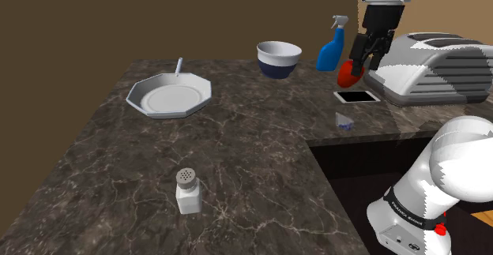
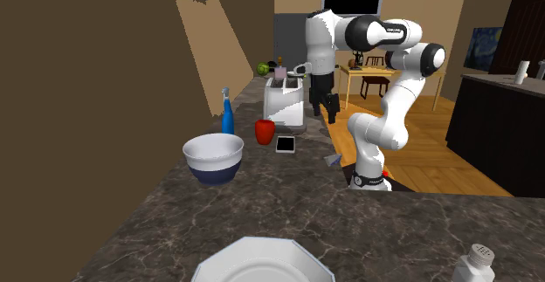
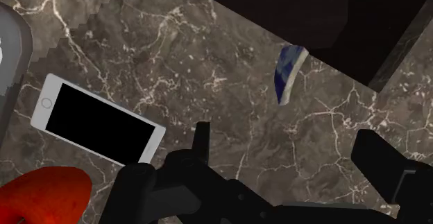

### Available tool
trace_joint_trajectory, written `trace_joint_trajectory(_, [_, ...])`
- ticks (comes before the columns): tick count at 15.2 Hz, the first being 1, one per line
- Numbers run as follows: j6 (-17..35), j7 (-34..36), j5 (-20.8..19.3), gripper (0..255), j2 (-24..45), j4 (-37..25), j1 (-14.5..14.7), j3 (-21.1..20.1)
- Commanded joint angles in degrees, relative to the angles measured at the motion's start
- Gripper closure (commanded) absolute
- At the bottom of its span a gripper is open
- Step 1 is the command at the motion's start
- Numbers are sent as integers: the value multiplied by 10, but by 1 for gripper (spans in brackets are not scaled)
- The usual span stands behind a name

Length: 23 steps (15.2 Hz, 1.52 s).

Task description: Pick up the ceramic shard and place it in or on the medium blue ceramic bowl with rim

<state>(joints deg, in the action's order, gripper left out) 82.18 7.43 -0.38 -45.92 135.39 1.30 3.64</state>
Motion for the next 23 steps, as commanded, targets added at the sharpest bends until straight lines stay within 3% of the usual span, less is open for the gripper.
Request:
trace_joint_trajectory(1, [0,0,0,0,0,0,0,0])
trace_joint_trajectory(10, [112,177,22,0,-19,161,-7,-129])
trace_joint_trajectory(18, [170,184,26,0,-26,229,-5,-136])
trace_joint_trajectory(23, [170,184,26,0,-26,229,-5,-136])
